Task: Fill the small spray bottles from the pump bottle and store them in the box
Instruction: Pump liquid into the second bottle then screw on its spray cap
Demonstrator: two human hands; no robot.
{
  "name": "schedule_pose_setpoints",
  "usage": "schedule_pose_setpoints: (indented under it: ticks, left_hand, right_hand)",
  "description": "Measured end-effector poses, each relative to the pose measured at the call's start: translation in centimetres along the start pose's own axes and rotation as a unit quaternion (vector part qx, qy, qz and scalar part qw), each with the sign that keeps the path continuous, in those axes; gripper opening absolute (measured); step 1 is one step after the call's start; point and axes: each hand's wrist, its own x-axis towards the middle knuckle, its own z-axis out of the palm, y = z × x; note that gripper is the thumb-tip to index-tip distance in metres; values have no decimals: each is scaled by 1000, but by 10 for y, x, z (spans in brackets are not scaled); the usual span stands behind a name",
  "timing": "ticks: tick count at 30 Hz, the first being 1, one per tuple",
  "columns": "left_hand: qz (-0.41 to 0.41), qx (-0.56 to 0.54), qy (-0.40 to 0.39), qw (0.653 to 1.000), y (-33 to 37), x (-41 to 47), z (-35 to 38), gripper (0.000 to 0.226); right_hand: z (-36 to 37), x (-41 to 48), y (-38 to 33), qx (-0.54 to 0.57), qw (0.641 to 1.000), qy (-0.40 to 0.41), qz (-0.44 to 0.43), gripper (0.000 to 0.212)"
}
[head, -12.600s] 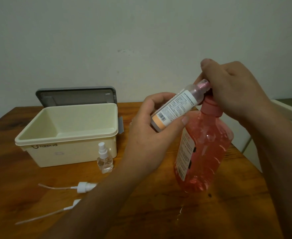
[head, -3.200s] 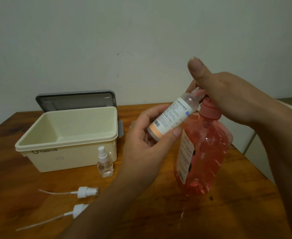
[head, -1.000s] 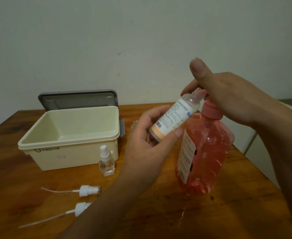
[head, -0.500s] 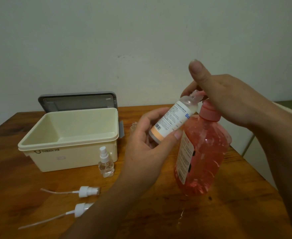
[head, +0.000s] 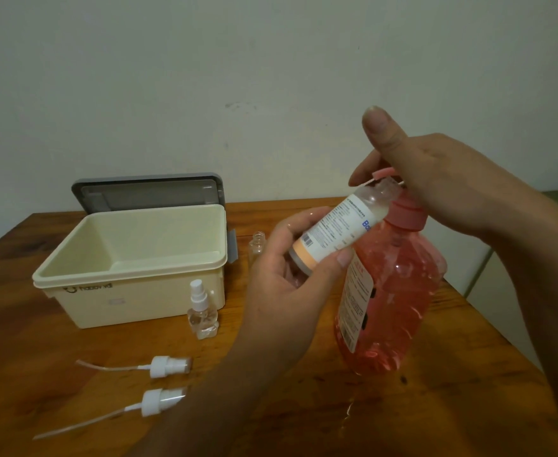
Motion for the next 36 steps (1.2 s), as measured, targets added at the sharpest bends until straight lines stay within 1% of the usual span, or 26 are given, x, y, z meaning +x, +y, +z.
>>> schedule_pose_setpoints:
  ticks: [4,11,16,19,21,22,26,29,32,36]
  left_hand:
    - [-9,-13,9,1000,-3,0,0,38]
    - [-22,-23,27,999,-5,-1,-2,37]
    - [-30,-30,37,998,-3,-3,-5,38]
    - [-43,-40,45,997,-3,-6,-8,39]
    - [-51,-50,49,996,-2,-8,-10,39]
    - [-54,-54,49,996,-2,-9,-11,40]
    - [-59,-63,50,995,0,-13,-18,42]
    - [-65,-72,55,994,0,-18,-22,47]
    - [-67,-81,61,993,-1,-23,-27,47]
    - [-70,-88,65,992,-2,-28,-35,46]
  right_hand:
    - [-2,1,0,45,998,31,8,76]
    - [0,-1,2,89,994,54,11,66]
    - [3,-2,3,99,991,85,1,54]
    - [5,-1,5,76,990,118,-16,53]
    - [6,-2,4,53,989,137,-30,55]
    - [6,-3,3,47,987,148,-36,53]
    - [7,-10,-5,35,970,223,-95,27]
    - [14,-21,-12,43,946,277,-166,18]
    - [29,-37,-19,80,935,280,-203,22]
    - [55,-55,-25,148,935,245,-208,28]
